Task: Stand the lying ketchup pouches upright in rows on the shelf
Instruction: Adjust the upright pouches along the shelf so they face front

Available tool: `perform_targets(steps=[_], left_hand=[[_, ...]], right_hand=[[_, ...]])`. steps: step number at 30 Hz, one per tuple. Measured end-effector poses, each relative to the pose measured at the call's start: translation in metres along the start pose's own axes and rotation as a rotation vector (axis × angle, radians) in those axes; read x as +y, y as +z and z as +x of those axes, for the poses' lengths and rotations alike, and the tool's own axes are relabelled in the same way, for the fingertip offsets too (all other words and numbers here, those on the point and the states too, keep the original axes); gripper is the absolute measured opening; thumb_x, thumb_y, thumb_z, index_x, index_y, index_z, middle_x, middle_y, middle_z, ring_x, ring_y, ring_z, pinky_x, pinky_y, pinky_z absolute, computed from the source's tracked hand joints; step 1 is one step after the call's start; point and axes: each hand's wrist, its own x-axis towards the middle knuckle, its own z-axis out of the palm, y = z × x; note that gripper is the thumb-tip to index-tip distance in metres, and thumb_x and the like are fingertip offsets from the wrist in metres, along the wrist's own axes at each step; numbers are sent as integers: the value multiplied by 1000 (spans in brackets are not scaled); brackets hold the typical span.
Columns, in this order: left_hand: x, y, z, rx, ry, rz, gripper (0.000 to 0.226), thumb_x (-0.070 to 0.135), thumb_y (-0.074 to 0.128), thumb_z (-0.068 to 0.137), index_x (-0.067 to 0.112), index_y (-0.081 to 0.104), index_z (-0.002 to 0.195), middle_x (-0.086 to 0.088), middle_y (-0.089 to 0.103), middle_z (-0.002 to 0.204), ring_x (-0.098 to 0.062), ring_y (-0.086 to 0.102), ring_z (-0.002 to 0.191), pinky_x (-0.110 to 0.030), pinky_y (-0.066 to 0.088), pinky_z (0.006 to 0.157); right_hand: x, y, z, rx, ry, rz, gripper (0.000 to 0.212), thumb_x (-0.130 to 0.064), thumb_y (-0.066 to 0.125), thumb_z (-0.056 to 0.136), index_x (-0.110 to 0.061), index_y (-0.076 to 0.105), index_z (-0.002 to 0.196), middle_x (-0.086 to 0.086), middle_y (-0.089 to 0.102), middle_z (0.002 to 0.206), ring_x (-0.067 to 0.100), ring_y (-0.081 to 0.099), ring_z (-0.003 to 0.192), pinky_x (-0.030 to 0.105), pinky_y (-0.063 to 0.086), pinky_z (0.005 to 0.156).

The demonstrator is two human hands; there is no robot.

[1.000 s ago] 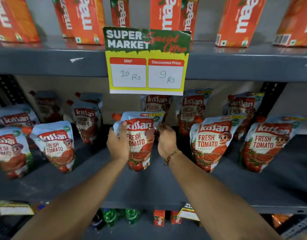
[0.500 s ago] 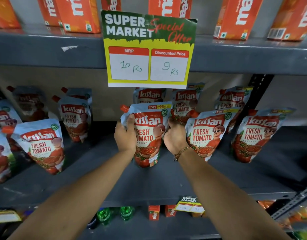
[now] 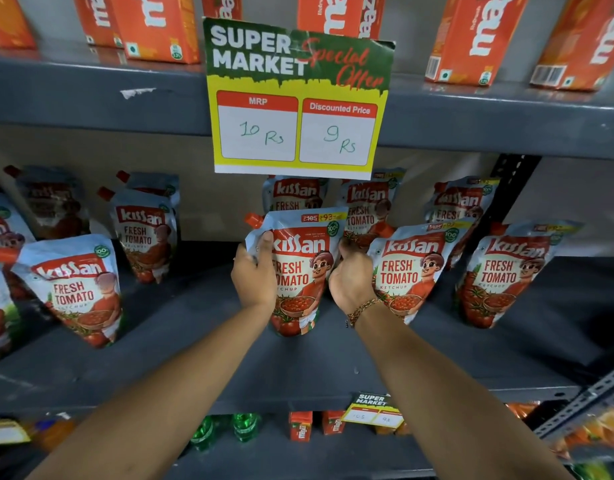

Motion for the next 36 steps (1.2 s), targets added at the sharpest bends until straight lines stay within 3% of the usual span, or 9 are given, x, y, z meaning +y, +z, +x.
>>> perform_targets(steps=[3, 8, 11, 14, 18, 21, 25, 30, 36], left_hand=[[0, -3, -1, -34, -10, -23, 29, 43, 50, 92, 14, 54, 97, 1, 64, 91, 1, 59, 73, -15, 47, 62], [-12, -13, -4, -47, -57, -21, 34, 46, 41, 95, 18, 54, 82, -1, 65, 89, -13, 63, 82, -30, 54, 77], [-21, -19, -9, 32, -113, -4, 45, 48, 32, 96, 13, 59, 92, -8, 66, 104, -21, 61, 102, -41, 49, 95], [-24, -26, -16, 187, -128, 0, 48, 39, 28, 100, 4, 60, 106, -12, 62, 115, -22, 56, 106, -32, 41, 95], [-27, -41, -25, 305, -133, -12, 44, 27, 31, 102, -7, 57, 111, -19, 62, 120, -29, 56, 114, -22, 36, 86], [-33, -62, -24, 394, -104, 17, 41, 23, 34, 101, -10, 57, 108, -24, 64, 115, -33, 58, 109, -22, 38, 83], [-39, -111, -5, 574, -15, 173, 53, 32, 37, 91, -15, 60, 98, -34, 63, 98, -43, 60, 93, -37, 41, 78], [-33, -178, 17, 713, -218, 213, 53, 29, 52, 91, -1, 46, 134, -22, 48, 137, -41, 48, 124, -49, 40, 103], [-29, -244, 57, 360, -245, 42, 58, 41, 42, 95, -3, 46, 131, -15, 62, 119, -31, 60, 110, -40, 47, 92]], right_hand=[[1, 4, 0, -29, -5, 64, 29, -13, 39, 97, 7, 60, 102, 31, 63, 108, 46, 56, 108, 48, 44, 102], [19, 5, 2, 11, 55, 67, 54, -32, 48, 93, 16, 43, 116, 39, 38, 131, 50, 54, 110, 49, 44, 99], [30, -1, 1, 107, 30, -29, 48, -36, 47, 93, 10, 58, 91, 34, 62, 107, 43, 61, 99, 42, 50, 90], [35, -2, -14, 298, 37, -114, 39, -29, 39, 96, -11, 48, 63, 3, 54, 65, 20, 53, 63, 29, 45, 63], [62, 2, -44, 428, 10, -171, 39, -35, 34, 97, -5, 53, 82, 9, 60, 83, 27, 57, 81, 34, 42, 74], [83, 13, -63, 307, -69, -184, 39, -34, 35, 97, -3, 59, 100, 6, 59, 93, 21, 54, 88, 32, 42, 78], [105, 51, -78, 49, -137, -147, 37, -25, 43, 93, -25, 44, 57, -3, 44, 60, 13, 40, 61, 34, 36, 63], [124, 111, -91, -238, -108, -291, 39, -29, 44, 95, -17, 45, 59, -4, 49, 61, 10, 45, 61, 26, 40, 67], [146, 194, -105, -390, -43, -302, 20, -16, 48, 94, -10, 60, 109, 8, 64, 108, 12, 56, 92, 28, 50, 85]])
